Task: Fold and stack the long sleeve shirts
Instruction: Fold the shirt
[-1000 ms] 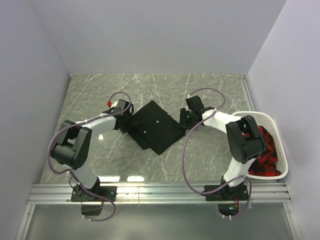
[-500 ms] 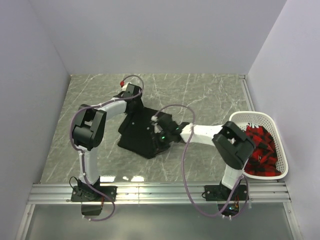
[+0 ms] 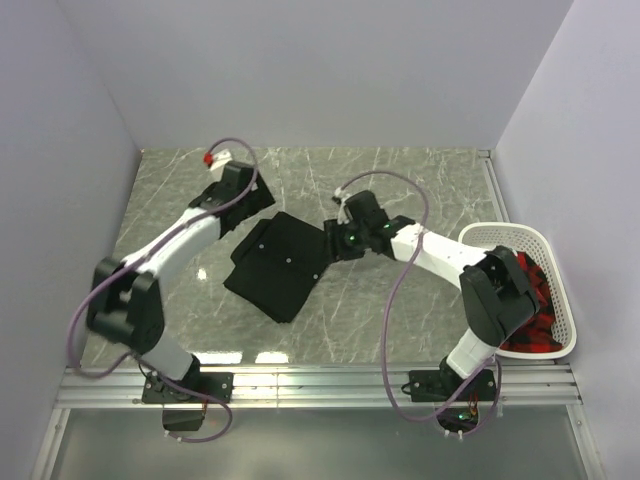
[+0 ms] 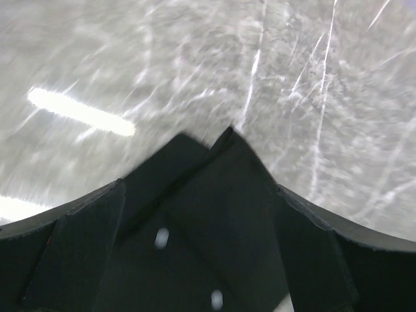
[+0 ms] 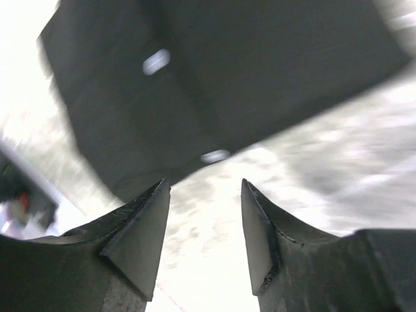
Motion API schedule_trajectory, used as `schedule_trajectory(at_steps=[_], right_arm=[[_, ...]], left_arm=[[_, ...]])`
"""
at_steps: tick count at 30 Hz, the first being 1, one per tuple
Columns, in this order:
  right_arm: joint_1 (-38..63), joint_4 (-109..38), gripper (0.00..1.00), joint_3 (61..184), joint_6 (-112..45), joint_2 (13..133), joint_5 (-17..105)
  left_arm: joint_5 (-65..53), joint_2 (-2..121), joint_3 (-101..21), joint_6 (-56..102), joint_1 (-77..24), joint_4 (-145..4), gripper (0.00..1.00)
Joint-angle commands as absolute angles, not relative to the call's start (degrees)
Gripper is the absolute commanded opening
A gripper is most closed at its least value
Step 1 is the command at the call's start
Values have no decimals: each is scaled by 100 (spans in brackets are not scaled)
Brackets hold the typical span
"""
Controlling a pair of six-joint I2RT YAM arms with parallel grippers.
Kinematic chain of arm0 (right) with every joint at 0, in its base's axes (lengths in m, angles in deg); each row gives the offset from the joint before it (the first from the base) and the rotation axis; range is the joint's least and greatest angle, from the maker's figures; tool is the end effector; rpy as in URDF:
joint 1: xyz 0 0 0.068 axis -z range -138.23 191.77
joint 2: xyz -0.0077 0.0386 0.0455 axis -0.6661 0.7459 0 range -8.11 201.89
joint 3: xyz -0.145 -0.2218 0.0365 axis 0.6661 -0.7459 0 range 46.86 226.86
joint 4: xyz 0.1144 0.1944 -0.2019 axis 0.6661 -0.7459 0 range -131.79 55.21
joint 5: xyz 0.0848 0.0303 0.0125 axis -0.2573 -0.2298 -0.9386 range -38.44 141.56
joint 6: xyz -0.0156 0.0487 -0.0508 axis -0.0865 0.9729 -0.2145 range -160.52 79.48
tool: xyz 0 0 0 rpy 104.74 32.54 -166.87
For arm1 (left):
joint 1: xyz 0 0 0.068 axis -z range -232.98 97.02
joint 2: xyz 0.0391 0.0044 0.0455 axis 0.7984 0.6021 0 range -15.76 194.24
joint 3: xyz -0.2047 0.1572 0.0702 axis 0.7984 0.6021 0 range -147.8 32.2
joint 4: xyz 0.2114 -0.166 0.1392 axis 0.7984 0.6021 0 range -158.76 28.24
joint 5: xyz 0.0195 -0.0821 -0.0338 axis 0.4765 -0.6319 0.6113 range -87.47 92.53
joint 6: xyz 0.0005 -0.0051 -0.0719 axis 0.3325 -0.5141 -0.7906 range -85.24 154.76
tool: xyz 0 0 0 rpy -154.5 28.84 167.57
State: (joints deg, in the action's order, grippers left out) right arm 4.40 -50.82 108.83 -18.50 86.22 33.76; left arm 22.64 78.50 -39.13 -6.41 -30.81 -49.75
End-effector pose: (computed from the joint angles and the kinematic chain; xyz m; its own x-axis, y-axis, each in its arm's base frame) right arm 0.3087 0.2586 0.1697 -0.8281 -0.1830 -0.5299 -0.4624 0.7575 0.4609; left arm 0.4014 -0.1414 0.2272 -0.5432 -0.4460 -0.7113 -0.3189 0.8933 -0.3166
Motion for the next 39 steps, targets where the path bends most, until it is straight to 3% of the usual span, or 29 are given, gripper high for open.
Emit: schedule_trajectory(at_steps=[1, 9, 18, 24, 30, 35, 39], right_arm=[[985, -5246, 57, 11172, -2338, 8540, 3688], [1768, -4964, 57, 11795, -2479, 9384, 3267], [1883, -4877, 55, 12561, -2550, 10474, 2792], [1874, -4648, 50, 12350, -2374, 10694, 2563], [1874, -4332, 35, 11578, -2102, 10457, 2019], [1577, -3700, 28, 10655, -1680, 10079, 1693], [1128, -3137, 28, 10127, -977, 9781, 1763]], left_arm=[[2512, 6953, -3172, -1726, -3101, -4248, 99], [1642, 5544, -844, -2833, -3092, -4396, 88], [1431, 4989, 143, -3468, -3101, -4880, 76], [1298, 5577, 214, -3416, -3127, -5276, 71], [1439, 6175, -241, -2820, -3346, -5443, 52], [1536, 6913, -1006, -2229, -3645, -5303, 35], [1483, 7537, -1745, -1851, -4023, -5188, 32]])
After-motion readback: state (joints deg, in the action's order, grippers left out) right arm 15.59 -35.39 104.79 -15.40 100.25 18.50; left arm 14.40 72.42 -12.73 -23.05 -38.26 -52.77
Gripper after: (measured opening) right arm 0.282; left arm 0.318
